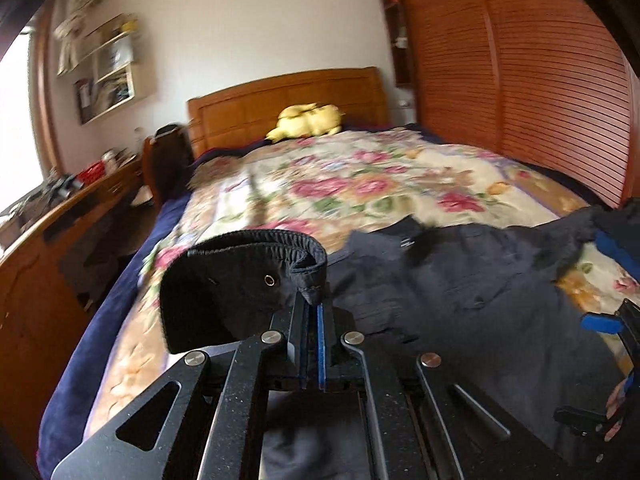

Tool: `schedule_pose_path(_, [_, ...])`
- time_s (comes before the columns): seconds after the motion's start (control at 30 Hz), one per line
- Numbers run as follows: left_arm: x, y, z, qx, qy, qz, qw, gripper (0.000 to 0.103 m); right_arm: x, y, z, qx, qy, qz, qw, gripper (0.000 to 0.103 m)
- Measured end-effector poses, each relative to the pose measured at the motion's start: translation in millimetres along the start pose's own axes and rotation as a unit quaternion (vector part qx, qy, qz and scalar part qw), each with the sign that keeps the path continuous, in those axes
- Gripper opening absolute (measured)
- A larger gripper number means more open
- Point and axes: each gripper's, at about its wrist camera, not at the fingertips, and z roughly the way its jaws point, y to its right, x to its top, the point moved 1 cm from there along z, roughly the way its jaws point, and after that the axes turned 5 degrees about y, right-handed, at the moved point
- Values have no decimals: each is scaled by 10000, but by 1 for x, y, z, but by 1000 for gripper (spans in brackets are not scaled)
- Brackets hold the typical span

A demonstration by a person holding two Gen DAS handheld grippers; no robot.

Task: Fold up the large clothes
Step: 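Lift the sleeve with the left gripper and fold it across the jacket body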

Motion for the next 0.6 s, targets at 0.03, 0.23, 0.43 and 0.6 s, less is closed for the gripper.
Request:
schedule_pose_path(0.03, [4,11,-1,-70,34,46,10000,3,1,6,-7,-53,49,49,10000,103])
schedule_pose_path(0.23, [16,70,-11,-547,150,227,9981,3,0,29,-38,-349,266,291,9986,103])
schedule_pose_path(0.43, [23,111,-25,-933,202,354,9948,3,-9,39,-57,-573,292,406,9971,103])
schedule_pose_path(0.6, [20,128,-30,-875,84,378,9954,4,-10,42,-71,-683,316,510,9959,103])
